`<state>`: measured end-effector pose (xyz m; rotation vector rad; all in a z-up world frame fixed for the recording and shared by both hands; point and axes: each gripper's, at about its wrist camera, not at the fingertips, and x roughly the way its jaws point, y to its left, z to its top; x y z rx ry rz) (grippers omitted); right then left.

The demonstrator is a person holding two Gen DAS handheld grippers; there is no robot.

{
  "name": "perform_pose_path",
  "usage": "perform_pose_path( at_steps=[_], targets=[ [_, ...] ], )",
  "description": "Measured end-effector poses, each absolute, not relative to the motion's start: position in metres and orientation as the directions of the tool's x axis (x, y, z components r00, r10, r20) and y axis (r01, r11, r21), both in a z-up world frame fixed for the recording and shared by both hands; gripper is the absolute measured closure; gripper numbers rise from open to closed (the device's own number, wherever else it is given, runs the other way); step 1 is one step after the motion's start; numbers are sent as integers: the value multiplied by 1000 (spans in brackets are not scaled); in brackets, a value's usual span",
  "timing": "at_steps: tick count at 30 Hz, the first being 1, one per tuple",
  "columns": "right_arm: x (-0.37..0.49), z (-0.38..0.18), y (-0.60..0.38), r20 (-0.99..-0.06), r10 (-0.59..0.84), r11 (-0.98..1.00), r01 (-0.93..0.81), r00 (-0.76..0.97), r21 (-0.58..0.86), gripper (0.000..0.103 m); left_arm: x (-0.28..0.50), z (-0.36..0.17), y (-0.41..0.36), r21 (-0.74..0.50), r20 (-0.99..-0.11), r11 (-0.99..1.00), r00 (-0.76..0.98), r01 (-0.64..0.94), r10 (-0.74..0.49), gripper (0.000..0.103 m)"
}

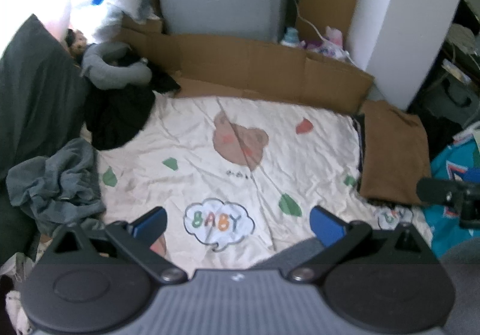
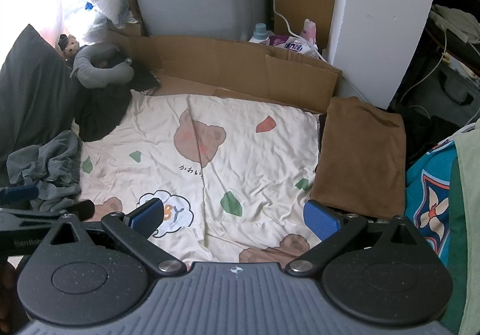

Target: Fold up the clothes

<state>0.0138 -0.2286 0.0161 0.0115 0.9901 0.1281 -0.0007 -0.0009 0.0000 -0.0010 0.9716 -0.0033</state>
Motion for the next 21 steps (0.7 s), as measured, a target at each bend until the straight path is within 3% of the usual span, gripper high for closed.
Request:
perform_pose_path(
  at_steps=[6, 21],
  targets=[
    [14, 17, -229, -830, 124, 991, -104, 543, 80, 1, -3, 0, -4, 7, -849, 1000, 528, 15, -2, 4],
    [18, 17, -228, -836, 113, 993, -100, 537, 70, 1, 2, -3, -8, 5, -854, 1000, 519, -3, 6, 2]
  ],
)
